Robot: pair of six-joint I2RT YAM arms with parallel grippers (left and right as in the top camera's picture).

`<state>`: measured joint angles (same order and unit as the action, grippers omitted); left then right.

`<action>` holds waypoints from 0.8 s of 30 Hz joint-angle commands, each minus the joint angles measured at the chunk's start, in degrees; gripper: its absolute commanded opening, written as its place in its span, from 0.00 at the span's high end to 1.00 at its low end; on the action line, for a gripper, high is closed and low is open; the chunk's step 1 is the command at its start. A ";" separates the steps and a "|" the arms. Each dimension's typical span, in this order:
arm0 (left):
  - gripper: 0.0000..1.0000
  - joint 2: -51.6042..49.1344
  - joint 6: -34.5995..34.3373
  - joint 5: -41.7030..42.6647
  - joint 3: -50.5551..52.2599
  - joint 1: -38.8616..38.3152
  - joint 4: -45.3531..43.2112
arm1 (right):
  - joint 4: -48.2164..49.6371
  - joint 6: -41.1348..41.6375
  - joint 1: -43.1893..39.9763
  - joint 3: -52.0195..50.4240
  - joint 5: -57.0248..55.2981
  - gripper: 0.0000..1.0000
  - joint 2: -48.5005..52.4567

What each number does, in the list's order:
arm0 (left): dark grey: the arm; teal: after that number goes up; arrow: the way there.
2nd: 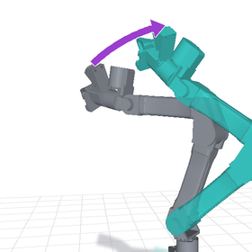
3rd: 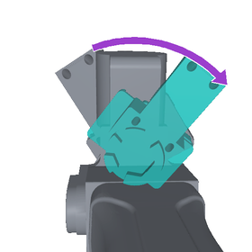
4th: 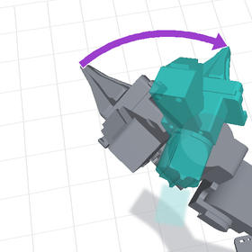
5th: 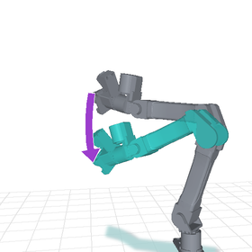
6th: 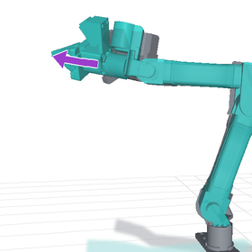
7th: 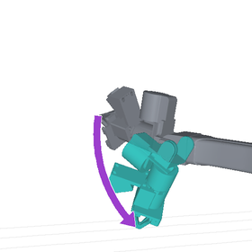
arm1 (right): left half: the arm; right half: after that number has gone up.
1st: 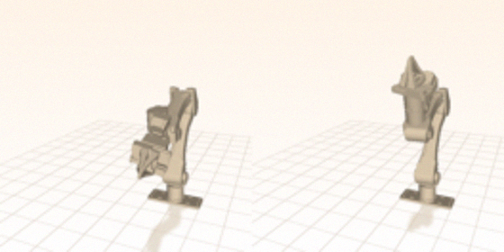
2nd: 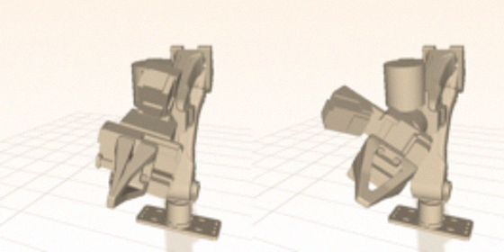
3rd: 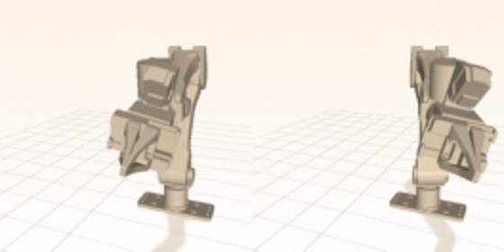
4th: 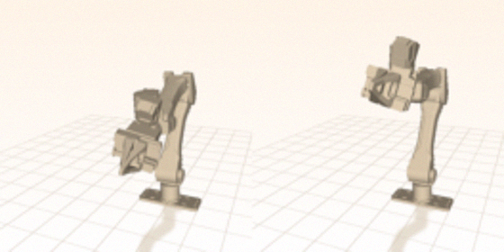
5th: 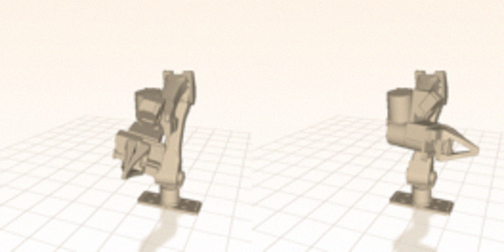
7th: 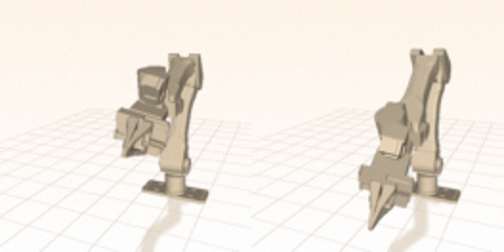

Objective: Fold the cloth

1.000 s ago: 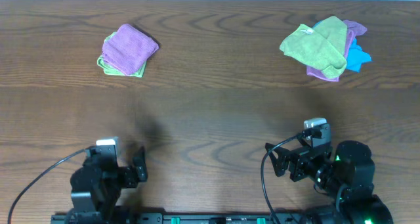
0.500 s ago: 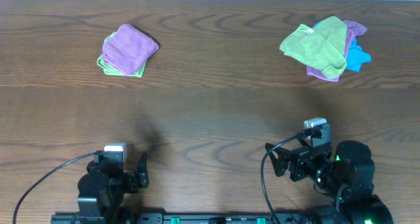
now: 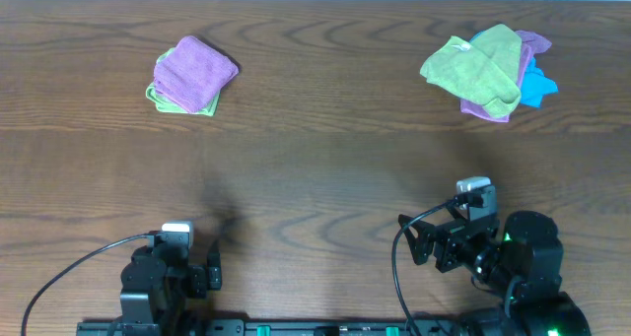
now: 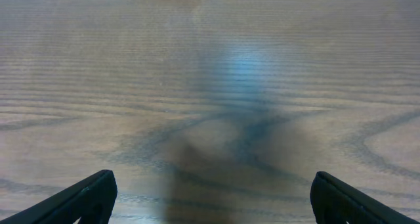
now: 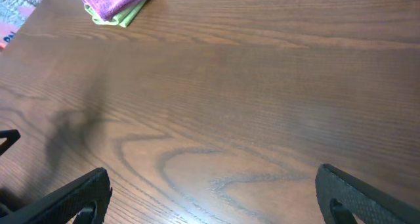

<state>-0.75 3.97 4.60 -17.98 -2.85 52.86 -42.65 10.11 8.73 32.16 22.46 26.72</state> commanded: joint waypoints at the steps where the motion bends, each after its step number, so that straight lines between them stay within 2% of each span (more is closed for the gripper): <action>1: 0.05 0.55 2.49 -2.89 0.90 -0.31 2.73 | -0.11 0.57 -0.55 -0.02 0.02 0.01 -0.20; 24: 0.05 0.55 2.47 -3.54 0.90 -0.28 2.73 | -0.11 0.57 -0.55 -0.02 0.02 0.01 -0.20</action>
<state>-0.75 4.43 2.96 -18.00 -2.85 52.90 -42.65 10.09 8.73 32.16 22.46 26.72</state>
